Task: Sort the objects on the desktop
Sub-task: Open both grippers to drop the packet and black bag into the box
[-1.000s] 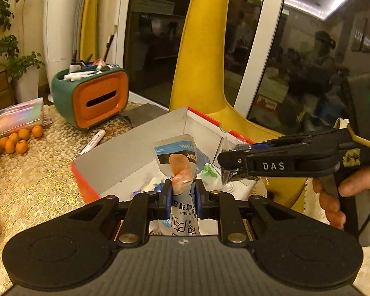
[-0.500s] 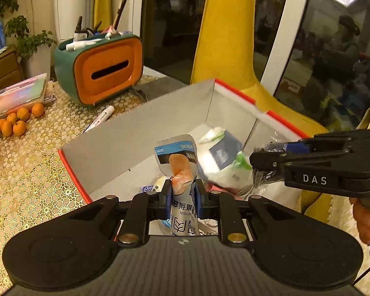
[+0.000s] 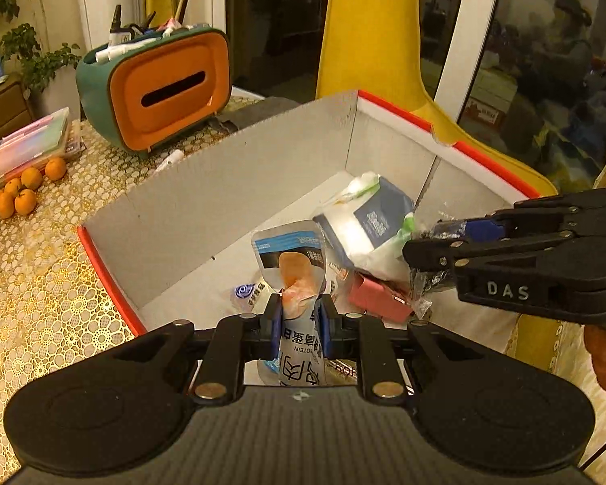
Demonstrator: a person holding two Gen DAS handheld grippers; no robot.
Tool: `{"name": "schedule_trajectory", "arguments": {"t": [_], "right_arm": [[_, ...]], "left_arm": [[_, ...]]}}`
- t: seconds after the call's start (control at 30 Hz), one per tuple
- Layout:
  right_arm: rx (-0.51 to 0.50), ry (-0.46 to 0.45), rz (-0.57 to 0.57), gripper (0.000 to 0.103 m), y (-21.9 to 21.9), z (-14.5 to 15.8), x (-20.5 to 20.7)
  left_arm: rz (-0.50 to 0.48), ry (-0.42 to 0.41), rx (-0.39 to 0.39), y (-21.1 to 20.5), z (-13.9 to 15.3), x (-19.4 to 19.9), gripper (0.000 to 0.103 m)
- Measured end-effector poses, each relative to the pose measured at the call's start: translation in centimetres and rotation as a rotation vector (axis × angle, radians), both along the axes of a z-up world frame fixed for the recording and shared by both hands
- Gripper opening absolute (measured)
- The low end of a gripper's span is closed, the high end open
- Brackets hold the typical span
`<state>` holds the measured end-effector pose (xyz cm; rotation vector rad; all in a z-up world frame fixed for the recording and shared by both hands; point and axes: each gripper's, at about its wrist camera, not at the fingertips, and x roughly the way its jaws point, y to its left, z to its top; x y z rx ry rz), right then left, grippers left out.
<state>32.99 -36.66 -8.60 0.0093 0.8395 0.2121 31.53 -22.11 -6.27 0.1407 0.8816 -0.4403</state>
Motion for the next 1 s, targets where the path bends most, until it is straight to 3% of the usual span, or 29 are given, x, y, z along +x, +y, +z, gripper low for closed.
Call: {"name": "schedule_trajectory", "arguments": {"t": [0.33,0.4,0.47,0.5,0.87,0.9,0.97,1.0], "right_arm": [[0.003,0.012,0.022,0.035,-0.1,-0.1,-0.2],[0.015,0.009,0.025,0.040,-0.2,0.2,-0.3],[0.034,-0.008,0.019,0.057,-0.4,0.6,-0.5],[0.038,-0.019,0.016,0.059,-0.5,0.8,-0.7],[0.074,-0.055,0.015,0.066,-1.4,2.5,-1.7],[0.076,-0.059,0.015,0.066,-1.4,2.7,-1.9],[0.080,-0.070,0.016,0.070,-1.4,3.1,-2.1],[0.083,-0.076,0.017,0.072,-1.4,3.3,-2.3]], "left_arm": [[0.001,0.013,0.019,-0.2,-0.3,0.1,0.017],[0.011,0.016,0.011,-0.1,-0.3,0.0,0.018],[0.019,0.014,0.009,0.0,-0.2,-0.1,0.018],[0.021,0.009,0.011,0.1,-0.1,-0.2,0.019],[0.024,-0.027,-0.062,0.7,1.6,-1.6,0.023],[0.027,-0.030,-0.066,0.8,1.8,-1.8,0.029],[0.028,-0.039,-0.073,0.8,2.1,-2.1,0.053],[0.026,-0.043,-0.081,0.9,2.2,-2.3,0.074]]}}
